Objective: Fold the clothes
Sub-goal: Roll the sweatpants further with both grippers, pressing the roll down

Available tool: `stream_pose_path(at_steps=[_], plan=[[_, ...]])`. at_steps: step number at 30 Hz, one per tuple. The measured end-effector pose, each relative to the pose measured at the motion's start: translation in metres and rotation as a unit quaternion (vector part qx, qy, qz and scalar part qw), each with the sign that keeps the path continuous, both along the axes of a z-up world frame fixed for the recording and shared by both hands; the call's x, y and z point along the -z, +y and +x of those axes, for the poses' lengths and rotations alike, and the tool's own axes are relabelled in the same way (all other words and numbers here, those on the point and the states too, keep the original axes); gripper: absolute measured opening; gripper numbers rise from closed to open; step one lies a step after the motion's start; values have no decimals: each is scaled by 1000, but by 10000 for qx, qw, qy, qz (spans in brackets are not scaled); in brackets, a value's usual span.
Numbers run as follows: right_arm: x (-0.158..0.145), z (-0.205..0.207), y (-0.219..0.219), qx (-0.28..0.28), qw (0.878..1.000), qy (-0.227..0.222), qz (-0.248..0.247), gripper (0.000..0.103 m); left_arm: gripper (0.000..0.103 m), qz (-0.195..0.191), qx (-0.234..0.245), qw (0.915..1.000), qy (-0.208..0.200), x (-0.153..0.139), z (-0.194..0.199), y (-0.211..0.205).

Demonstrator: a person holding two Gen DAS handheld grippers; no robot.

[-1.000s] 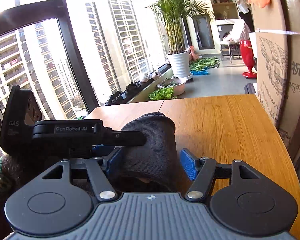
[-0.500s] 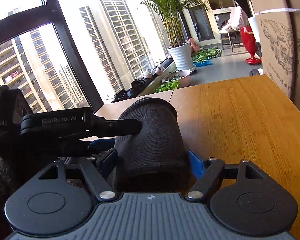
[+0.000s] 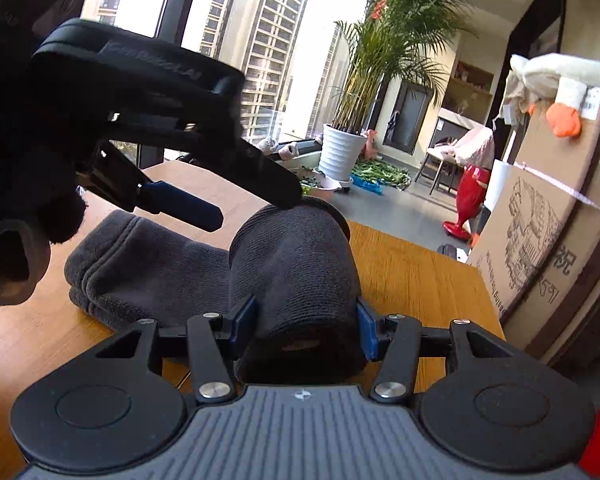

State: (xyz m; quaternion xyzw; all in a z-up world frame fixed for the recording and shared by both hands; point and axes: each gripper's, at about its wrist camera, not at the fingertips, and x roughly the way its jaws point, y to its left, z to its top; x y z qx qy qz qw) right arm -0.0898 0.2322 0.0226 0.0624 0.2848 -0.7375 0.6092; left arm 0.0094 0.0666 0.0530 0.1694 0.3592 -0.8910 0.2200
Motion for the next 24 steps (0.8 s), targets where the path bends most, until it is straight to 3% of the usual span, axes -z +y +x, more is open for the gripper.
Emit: stream_pose_path(at_steps=[2,4,6,8,10,12,14,15,16,18,20,24], plan=[[9,26,0,-140,9970,752,-99,55,79,-214,-86,9993,-307,2,-7,3],[6,28,2,-328,9973,636,-152,61,82,-338,-135,9981,-496,6,-7,0],[-4,18,7,-519,9984,20,-203,71,82,-299,-199,9980,-523,11,0,-6],[-16,-4,11,-449,9937,-991,-281,81,83,-231,-270,9981,-507,15,8,-12],[-24,-26,12,-260,9802,-1934,-346,89,84,-142,-339,9982,-470,17,15,-16],[-18,-40,2,-15,9674,-2519,-275,96,85,-48,-350,9985,-427,19,18,-19],[-7,-47,-8,35,9550,-2962,-164,92,86,-27,-347,9987,-377,20,20,-18],[-2,-51,-11,1,9486,-3164,-119,70,86,-32,-347,9988,-350,19,21,-17],[0,-54,-13,-8,9442,-3292,-108,61,85,-40,-362,9988,-319,18,24,-17],[-2,-54,-3,30,9502,-3111,-196,54,85,-68,-434,9987,-247,13,32,-17],[-5,-57,5,130,9590,-2824,-207,53,86,-91,-496,9986,-173,8,40,-17],[-5,-40,16,303,9949,-950,-169,54,90,-74,-491,9988,-53,3,45,-19]])
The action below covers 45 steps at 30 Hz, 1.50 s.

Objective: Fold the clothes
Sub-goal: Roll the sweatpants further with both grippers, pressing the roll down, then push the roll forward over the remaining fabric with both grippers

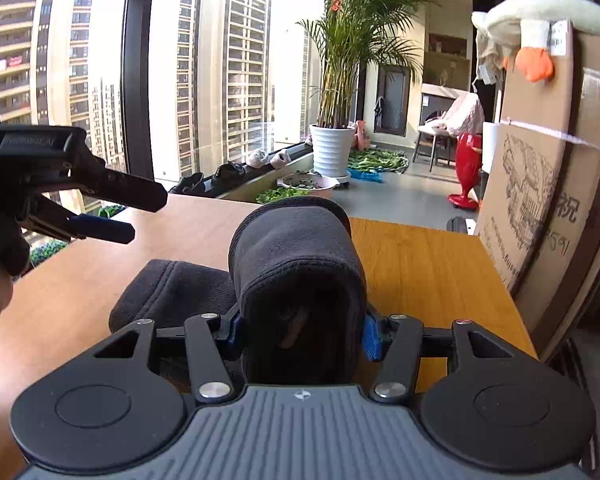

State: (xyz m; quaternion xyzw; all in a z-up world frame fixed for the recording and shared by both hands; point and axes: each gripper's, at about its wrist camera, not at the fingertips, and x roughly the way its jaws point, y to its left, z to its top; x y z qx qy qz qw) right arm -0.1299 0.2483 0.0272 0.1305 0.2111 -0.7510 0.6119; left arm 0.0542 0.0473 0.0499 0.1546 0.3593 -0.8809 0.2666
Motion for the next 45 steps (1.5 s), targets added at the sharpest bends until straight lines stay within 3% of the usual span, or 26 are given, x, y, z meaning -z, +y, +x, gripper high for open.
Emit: stream_pose_path(at_steps=[2,5,7,9,11,13,14,16,19,21,22,23,26,31,35,37,42,45], plan=[[6,20,1,-127,9943,1048,119,55,90,13,92,10000,-13,-1,-7,1],[20,54,-1,-496,9693,2392,293,57,91,-38,290,9996,31,-7,-21,8],[36,76,-1,-735,9407,3297,310,58,93,-93,434,9990,93,-14,-29,14],[53,97,-2,-975,9037,4158,300,58,93,-155,536,9984,48,-18,-39,18],[67,111,-2,-1206,8724,4728,285,59,93,-231,591,9979,-102,-19,-47,21],[70,118,-3,-1374,8584,4935,269,60,91,-366,523,9972,-381,-15,-51,23],[66,120,-2,-1472,8632,4822,268,60,90,-435,420,9969,-500,-11,-50,22],[47,115,1,-1643,8980,4070,319,69,89,-276,283,9984,-415,-2,-37,15],[19,105,7,-1892,9400,2813,381,76,89,49,108,9997,-192,11,-12,3],[-4,84,9,-2089,9669,1423,342,80,90,111,-14,9998,-165,18,3,1],[-15,68,9,-2116,9757,514,256,84,90,181,-64,9997,-117,21,11,-1],[-23,53,7,-2090,9774,-283,173,87,90,317,-98,9994,-13,25,18,-4],[-23,23,-9,-1736,9687,-1774,-21,89,91,755,-240,9963,323,38,38,-16],[15,12,-46,-1411,9527,-2669,336,90,92,1208,-322,9899,667,54,52,-27],[29,-9,-58,-1327,9303,-3401,350,90,92,1167,-357,9902,685,56,47,-26],[26,-19,-57,-1397,9268,-3466,368,74,92,1126,-349,9909,641,55,40,-24],[5,-34,-33,-1272,9543,-2687,305,70,93,988,-94,9933,591,54,7,-9],[-3,-46,-21,-1070,9621,-2495,276,70,95,837,-82,9950,536,53,-16,0]])
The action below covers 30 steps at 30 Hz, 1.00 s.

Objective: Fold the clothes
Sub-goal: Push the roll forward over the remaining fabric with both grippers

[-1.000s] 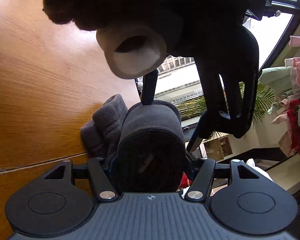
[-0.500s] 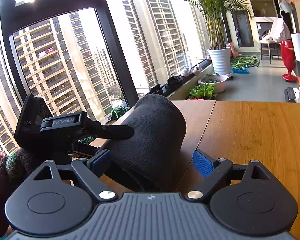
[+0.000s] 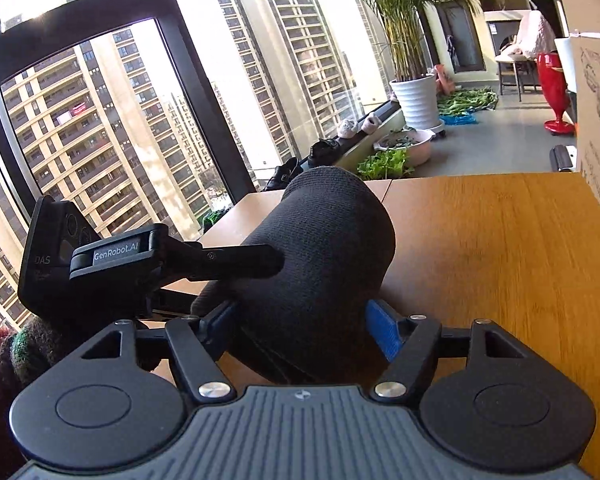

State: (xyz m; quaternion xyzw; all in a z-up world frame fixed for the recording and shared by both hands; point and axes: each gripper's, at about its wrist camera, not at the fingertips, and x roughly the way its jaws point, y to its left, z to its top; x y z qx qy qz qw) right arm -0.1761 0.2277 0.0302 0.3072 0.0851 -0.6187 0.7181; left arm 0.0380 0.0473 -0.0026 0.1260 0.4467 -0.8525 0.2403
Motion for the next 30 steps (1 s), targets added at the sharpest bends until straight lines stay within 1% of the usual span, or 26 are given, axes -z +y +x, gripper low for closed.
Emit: stream_pose_path(at_steps=[3,4,6,7,9,10,12,13,14,16,18,20,21,22,23,24,25,27,29,30], plan=[[-12,-12,16,242,9997,45,-70,70,95,-330,-95,9992,-212,-7,-10,7],[-17,-14,18,294,9995,87,-92,61,95,-466,-90,9985,-287,-10,-10,10],[-25,-14,12,362,9991,133,-159,47,94,-678,-19,9969,-393,-14,-7,15],[-29,-15,7,393,9990,88,-183,47,92,-720,32,9965,-413,-15,-6,16],[-33,-17,-16,395,9987,-263,-182,46,92,-682,72,9969,-395,-15,-1,15],[-32,-17,-31,362,9982,-464,-108,46,92,-694,76,9968,-395,-14,2,15],[-19,-14,-66,200,9967,-734,299,47,92,-819,-33,9954,-494,-14,9,14],[-11,-10,-82,107,9959,-749,506,47,91,-906,-128,9942,-569,-14,12,13],[-6,-5,-91,35,9957,-724,582,47,91,-970,-206,9931,-619,-14,15,11],[-4,6,-102,-94,9965,-579,588,47,91,-915,-264,9937,-598,-14,22,4],[-6,12,-105,-164,9974,-443,545,48,91,-881,-205,9942,-589,-14,24,0],[-11,11,-93,-173,9988,-338,312,51,92,-907,-61,9941,-593,-14,22,-2],[-13,8,-84,-148,9993,-302,175,58,92,-904,0,9942,-585,-14,21,-3],[-14,3,-72,-108,9996,-265,4,73,92,-876,48,9945,-566,-13,20,-4],[-14,-1,-58,-103,9996,-226,-131,77,92,-814,105,9952,-525,-12,20,-6],[-12,-5,-44,-144,9995,-157,-233,80,92,-686,164,9965,-447,-9,21,-9],[-11,-7,-30,-213,9992,-62,-322,81,92,-530,199,9977,-361,-6,22,-13],[-7,-3,-6,-510,9974,316,-411,83,92,-297,242,9990,-230,0,24,-18],[-2,5,3,-753,9949,589,-308,88,93,-272,288,9990,-212,1,21,-21],[2,7,1,-814,9947,597,-180,91,93,-245,319,9990,-211,1,18,-21]])
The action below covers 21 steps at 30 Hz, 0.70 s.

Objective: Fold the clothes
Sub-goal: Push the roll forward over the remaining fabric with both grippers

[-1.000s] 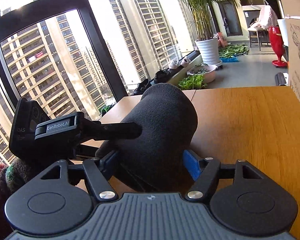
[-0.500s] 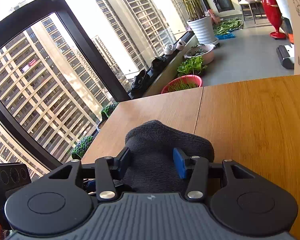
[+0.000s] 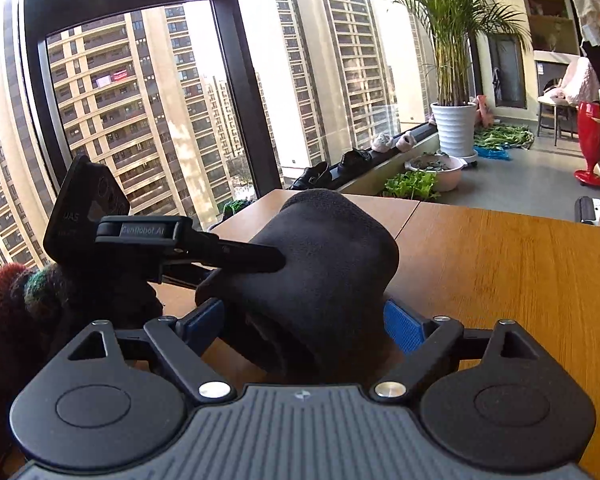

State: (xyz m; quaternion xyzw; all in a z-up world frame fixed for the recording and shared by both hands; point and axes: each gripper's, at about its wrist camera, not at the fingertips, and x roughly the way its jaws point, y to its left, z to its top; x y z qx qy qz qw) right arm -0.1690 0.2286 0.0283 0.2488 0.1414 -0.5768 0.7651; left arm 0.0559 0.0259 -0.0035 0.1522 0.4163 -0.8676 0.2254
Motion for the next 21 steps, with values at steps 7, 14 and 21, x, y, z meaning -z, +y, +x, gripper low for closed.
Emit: stream_pose_path(at_steps=[7,14,21], plan=[[16,-11,-32,485,9970,-284,523,83,95,61,167,9998,68,3,-29,0],[1,-39,-8,1003,9938,288,381,82,92,-23,447,9989,103,-4,-76,4],[-2,-23,-15,840,9886,1216,280,81,89,-1600,270,9867,-29,-68,-77,36]])
